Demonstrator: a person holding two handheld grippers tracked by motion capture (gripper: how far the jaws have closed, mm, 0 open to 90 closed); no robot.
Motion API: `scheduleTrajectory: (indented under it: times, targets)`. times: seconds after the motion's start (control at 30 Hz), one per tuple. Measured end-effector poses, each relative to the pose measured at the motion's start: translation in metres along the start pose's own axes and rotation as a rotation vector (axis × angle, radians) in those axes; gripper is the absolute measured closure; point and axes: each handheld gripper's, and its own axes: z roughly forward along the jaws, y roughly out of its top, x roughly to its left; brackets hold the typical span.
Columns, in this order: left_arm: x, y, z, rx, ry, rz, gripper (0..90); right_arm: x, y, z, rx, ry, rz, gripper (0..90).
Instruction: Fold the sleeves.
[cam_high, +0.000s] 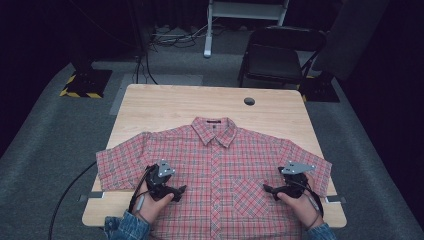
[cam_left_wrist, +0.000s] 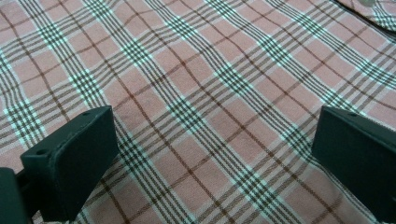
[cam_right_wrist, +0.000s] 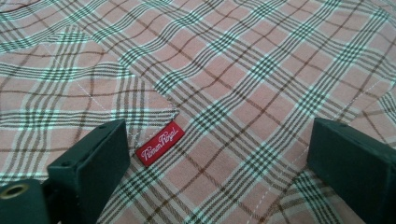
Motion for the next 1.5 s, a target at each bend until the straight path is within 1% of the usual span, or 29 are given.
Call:
scheduleTrajectory:
  times: [1.03,1.3,1.43,1.5]
  targets:
    - [-0.0004,0.0004,0.0001,0.003,0.001,-0.002,0.4,-0.0004,0.0003,0.0003,0.001,0.001,-0.003,5.7]
    - [-0.0002,0.0001,-0.0003,-0.001,-0.006,-0.009,0.8,-0.0004,0.0003,0.0003,0.000,0.001,-0.003,5.7]
    - [0.0006,-0.0002,-0.0010,-0.007,-0.005,-0.011,2.5,-0.0003,0.0003,0.0003,0.000,0.001,-0.003,5.7]
    - [0.0021,-0.0001,-0.0027,-0.015,-0.014,-0.014,3.5,-0.0004,0.0003,0.0003,0.000,0.001,-0.002,5.7]
